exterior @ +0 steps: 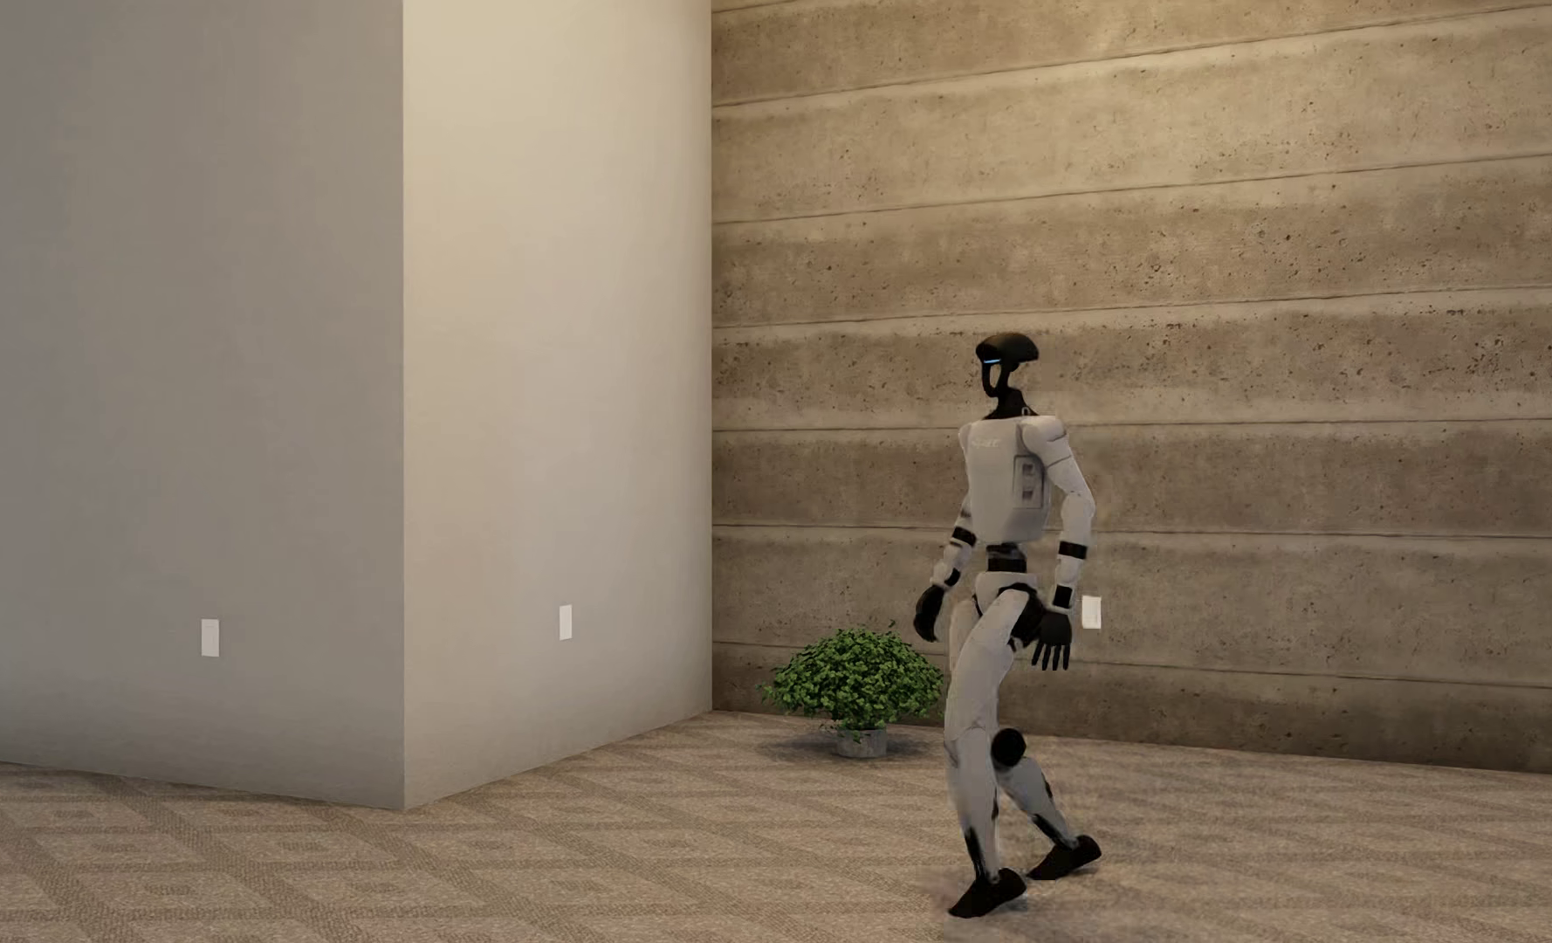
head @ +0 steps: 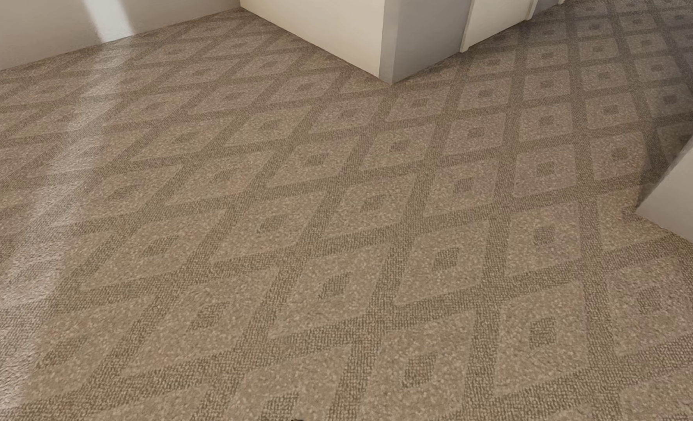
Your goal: Go around the corner
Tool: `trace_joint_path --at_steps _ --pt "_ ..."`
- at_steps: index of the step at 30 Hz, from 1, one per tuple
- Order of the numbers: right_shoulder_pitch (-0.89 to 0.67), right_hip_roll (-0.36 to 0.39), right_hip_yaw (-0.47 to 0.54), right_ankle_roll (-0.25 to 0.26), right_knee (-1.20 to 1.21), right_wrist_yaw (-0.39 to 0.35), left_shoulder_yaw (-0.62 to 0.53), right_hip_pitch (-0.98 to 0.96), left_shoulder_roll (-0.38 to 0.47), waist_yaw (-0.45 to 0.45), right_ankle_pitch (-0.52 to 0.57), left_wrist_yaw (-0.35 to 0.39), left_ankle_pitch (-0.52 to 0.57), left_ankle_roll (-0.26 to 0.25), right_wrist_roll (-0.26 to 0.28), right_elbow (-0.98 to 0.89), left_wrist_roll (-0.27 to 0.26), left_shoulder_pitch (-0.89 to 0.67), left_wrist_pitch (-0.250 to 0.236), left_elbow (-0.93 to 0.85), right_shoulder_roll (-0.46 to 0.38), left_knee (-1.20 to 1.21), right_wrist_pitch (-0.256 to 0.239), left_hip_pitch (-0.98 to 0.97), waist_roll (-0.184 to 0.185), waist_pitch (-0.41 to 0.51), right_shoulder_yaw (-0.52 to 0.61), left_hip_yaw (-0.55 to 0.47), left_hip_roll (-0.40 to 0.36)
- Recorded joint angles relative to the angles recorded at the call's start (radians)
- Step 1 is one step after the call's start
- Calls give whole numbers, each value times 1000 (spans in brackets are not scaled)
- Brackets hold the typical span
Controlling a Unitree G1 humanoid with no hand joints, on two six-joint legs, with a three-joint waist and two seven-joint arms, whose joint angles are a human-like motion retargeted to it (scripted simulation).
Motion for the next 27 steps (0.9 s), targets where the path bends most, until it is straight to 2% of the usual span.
trace_joint_path --at_steps 1,2,3,4,5,6,7,8,9,10,11,13,15,16,17,18,19,20,21,22,23,24,25,26,27 --pt "-26 2 0 0 -15 0 -4 48 -1 31 -35 0 -206 0 0 -26 0 7 0 3 -11 -155 0 -39 9 -9 -19 0 16" --pt "-51 -8 0 0 4 0 -18 82 3 55 -55 0 -457 0 0 -37 0 16 0 2 -17 -190 0 -76 12 -17 -36 0 43" --pt "-67 -29 0 0 24 0 -31 119 11 84 -48 0 -525 0 0 -36 0 29 0 -6 -18 -188 0 -99 6 -17 -52 0 64" --pt "-72 -56 0 0 48 0 -34 167 15 110 9 0 -381 0 0 -17 0 38 0 -2 -10 -181 0 -121 -5 -8 -74 0 63" --pt "-58 -94 0 0 114 0 -38 180 15 114 121 0 -149 0 0 1 0 46 0 8 -4 -103 0 -155 -23 -22 -88 0 39" --pt "-36 -140 0 0 250 0 -41 133 13 98 303 0 25 0 0 26 0 48 0 20 9 -23 0 -175 -62 -37 -98 0 -17" --pt "-26 -153 0 0 439 0 -23 58 18 70 446 0 58 0 0 98 0 38 0 56 10 54 0 -150 -85 -39 -38 0 -49" --pt "2 -169 0 0 666 0 -3 -84 25 40 453 0 29 0 0 99 0 17 0 55 9 77 0 -116 -105 -45 -34 0 -104" --pt "14 -167 0 0 829 0 53 -182 16 -6 307 0 -19 0 0 110 0 -6 0 71 7 57 0 -13 -116 -19 0 0 -132" --pt "31 -135 0 0 908 0 55 -291 23 -70 169 0 -95 0 0 113 0 -36 0 55 3 -5 0 102 -105 -12 25 0 -138" --pt "58 -110 0 0 914 0 44 -398 38 -132 107 0 -171 0 0 122 0 -61 0 24 -2 -63 0 214 -94 -10 42 0 -139" --pt "110 -68 0 0 688 0 93 -535 66 -262 97 0 -333 0 0 172 0 -80 0 -100 -16 -193 0 448 -60 2 47 0 -99" --pt "152 -85 0 0 337 0 140 -634 86 -348 136 0 -541 0 0 212 0 -119 0 -213 -33 -242 0 625 -47 -13 51 0 -63" --pt "168 -103 0 0 135 0 158 -660 90 -377 135 0 -599 0 0 238 0 -152 0 -247 -38 -226 0 674 -53 -33 47 0 -62" --pt "181 -111 0 0 7 0 186 -666 96 -396 241 0 -625 0 0 265 0 -179 0 -276 -39 -225 0 715 -58 -47 57 0 -56" --pt "193 -114 0 0 -397 0 204 -698 96 -395 724 0 -602 0 0 288 0 -201 0 -290 -40 -243 0 738 -66 -66 53 0 -58" --pt "199 -100 0 0 -3 0 224 -729 93 -387 293 0 -529 0 0 318 0 -201 0 -302 -38 -225 0 775 -70 -57 58 0 -42" --pt "196 -78 0 0 126 0 248 -742 81 -380 89 0 -406 0 0 349 0 -181 0 -288 -41 -146 0 800 -65 -47 78 0 -14" --pt "198 -60 0 0 251 0 255 -783 58 -362 116 0 -247 0 0 360 0 -163 0 -238 -34 31 0 739 -52 -59 55 0 28" --pt "173 -6 0 0 367 0 244 -746 43 -343 70 0 -146 0 0 377 0 -143 0 -155 -32 267 0 683 -44 -29 69 0 70" --pt "138 35 0 0 370 0 211 -685 46 -322 28 0 -138 0 0 354 0 -132 0 -86 -30 560 0 552 -60 -18 97 0 63" --pt "114 87 0 0 321 0 148 -601 52 -286 36 0 -187 0 0 297 0 -125 0 -26 -24 787 0 416 -69 -12 108 0 65" --pt "106 109 0 0 255 0 85 -497 60 -213 74 0 -203 0 0 222 0 -101 0 11 -15 885 0 302 -97 -9 92 0 47" --pt "86 120 0 0 173 0 91 -369 48 -162 104 0 -180 0 0 146 0 -55 0 47 -8 872 0 199 -115 -7 72 0 26" --pt "66 119 0 0 100 0 62 -269 46 -94 145 0 -112 0 0 88 0 -23 0 62 -1 763 0 98 -130 -9 58 0 6"
